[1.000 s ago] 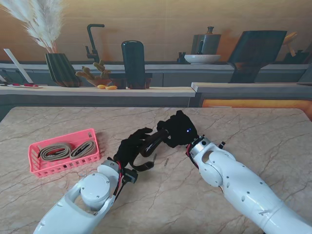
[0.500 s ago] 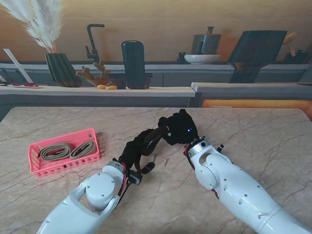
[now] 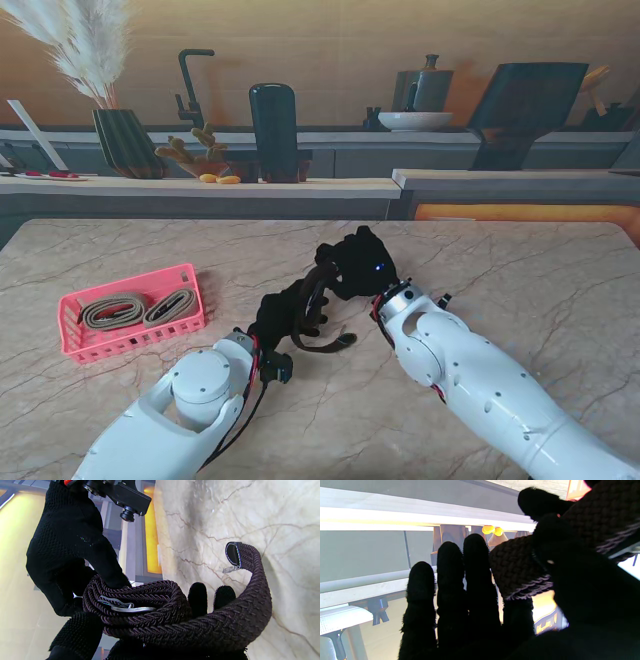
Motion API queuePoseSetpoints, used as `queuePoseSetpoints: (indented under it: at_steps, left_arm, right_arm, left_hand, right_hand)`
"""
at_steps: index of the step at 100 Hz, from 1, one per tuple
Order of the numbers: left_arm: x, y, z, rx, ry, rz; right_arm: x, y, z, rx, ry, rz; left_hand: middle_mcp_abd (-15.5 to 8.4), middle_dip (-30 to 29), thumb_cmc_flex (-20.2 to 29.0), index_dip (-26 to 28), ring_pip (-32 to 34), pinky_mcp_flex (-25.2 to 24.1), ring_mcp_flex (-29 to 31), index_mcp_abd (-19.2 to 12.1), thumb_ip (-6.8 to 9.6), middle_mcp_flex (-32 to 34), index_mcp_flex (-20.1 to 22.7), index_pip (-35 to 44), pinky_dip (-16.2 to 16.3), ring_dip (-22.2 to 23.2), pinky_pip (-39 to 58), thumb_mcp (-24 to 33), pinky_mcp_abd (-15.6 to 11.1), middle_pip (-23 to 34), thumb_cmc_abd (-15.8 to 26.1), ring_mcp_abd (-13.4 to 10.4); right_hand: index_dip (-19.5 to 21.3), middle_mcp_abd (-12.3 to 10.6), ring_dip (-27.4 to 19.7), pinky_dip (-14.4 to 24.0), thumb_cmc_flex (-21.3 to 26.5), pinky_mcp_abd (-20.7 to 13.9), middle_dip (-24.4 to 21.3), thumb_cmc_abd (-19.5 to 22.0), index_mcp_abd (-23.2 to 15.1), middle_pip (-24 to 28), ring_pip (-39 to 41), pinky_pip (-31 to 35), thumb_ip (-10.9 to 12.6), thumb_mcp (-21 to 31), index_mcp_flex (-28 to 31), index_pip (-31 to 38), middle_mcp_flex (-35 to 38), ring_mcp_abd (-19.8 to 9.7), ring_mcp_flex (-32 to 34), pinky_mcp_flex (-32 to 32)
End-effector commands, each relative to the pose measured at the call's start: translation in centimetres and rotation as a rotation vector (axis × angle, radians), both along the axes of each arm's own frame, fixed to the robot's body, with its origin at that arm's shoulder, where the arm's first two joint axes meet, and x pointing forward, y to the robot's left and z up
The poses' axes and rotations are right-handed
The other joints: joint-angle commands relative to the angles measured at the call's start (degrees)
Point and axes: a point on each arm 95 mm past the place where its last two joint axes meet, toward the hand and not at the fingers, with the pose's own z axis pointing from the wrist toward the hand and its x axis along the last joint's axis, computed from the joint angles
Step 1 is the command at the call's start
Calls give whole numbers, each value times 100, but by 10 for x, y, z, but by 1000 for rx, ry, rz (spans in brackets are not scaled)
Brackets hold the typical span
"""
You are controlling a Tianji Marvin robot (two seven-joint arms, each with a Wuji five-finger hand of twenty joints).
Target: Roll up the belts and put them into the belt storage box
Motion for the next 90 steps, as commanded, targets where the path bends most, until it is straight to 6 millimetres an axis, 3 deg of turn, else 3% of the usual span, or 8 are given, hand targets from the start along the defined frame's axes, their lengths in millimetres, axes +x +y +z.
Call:
queuePoseSetpoints:
  at_steps: [1, 17, 24, 28, 35, 42, 67, 90]
  left_arm:
    - [-6, -8, 3, -12, 14, -13]
    - [-9, -12, 5, -38, 58, 27]
    - [-8, -12, 6, -40, 65, 44]
    - [-8, -11, 7, -50, 76, 46]
    - [-8, -10, 7, -68, 87, 54]
    - [-7, -9, 7, -74, 84, 54]
    - [-7, -3, 11, -111, 103, 66]
    - [-7, -3, 11, -129, 162, 73]
  right_arm:
    - [-1, 10, 3, 16, -3, 14]
    - [-1, 13, 1, 12, 0, 18]
    - [-2, 13, 0, 8, 0, 18]
    - [-2, 12, 0, 5, -1, 18]
    - [-3, 11, 0, 1, -3, 18]
    - [-4, 10, -1, -5, -5, 16]
    - [-5, 3, -3, -31, -5, 29]
    - [-6, 0, -4, -65, -17, 105]
  left_hand:
    - [-205, 224, -466, 133, 336, 215, 352, 106, -248, 367, 151, 367, 258, 253, 447, 892, -51, 308, 1609, -141]
    - [-496, 808, 471, 590, 1661, 1090, 1686, 260, -302, 1772, 906, 1302, 750, 954, 1595, 746, -157, 1425, 1608, -359]
    - [-733, 1982, 488, 926, 2069, 1408, 2161, 161, -496, 2815, 1467, 1904, 776, 1070, 1902, 729, -166, 1124, 1609, -464]
    - [-816, 2416, 546, 1078, 2240, 1535, 2390, -105, -508, 3318, 1829, 2282, 769, 1104, 2005, 690, -168, 886, 1609, -506]
    - [-677, 2608, 463, 1003, 2460, 1655, 2595, -911, -508, 3527, 2582, 3032, 807, 1192, 2159, 685, -107, 1048, 1609, -483]
    - [-578, 2546, 382, 934, 2633, 1851, 2801, -1130, -469, 3565, 3060, 3445, 837, 1230, 2318, 687, -87, 1485, 1609, -534]
    - [-549, 2859, 611, 1263, 2789, 2038, 2901, -1042, -268, 3457, 2835, 3894, 770, 1246, 2418, 616, -125, 1858, 1609, -695]
    - [-474, 3091, 787, 1540, 2812, 2030, 2877, -929, -95, 3411, 2695, 3946, 731, 1271, 2384, 524, -68, 1901, 1609, -675]
  right_hand:
    - [390, 127, 89, -26, 462, 183, 44, 581, -406, 150, 164, 219, 133, 384, 1098, 1290, 78, 18, 83, -66]
    - [406, 143, 101, -28, 470, 190, 54, 589, -388, 167, 187, 233, 143, 370, 1095, 1286, 65, 37, 71, -76]
    - [412, 148, 106, -29, 471, 193, 63, 610, -381, 179, 195, 236, 150, 366, 1087, 1281, 52, 46, 57, -90]
    - [415, 149, 109, -29, 470, 191, 65, 618, -381, 183, 202, 239, 151, 358, 1083, 1278, 45, 51, 50, -99]
    - [426, 166, 117, -26, 468, 190, 77, 650, -371, 200, 217, 247, 154, 341, 1066, 1272, 24, 58, 32, -128]
    - [442, 174, 124, -18, 473, 190, 91, 681, -379, 219, 229, 268, 158, 325, 1044, 1267, -7, 67, 13, -137]
    - [724, 254, 16, -62, 465, 126, 146, 897, -450, 266, -15, 174, 198, 175, 697, 1163, -415, 58, -318, -334]
    - [1370, 388, -207, -167, -123, -7, 252, 770, -333, 266, -558, -166, 293, 220, -781, 355, -1779, 24, -879, -624]
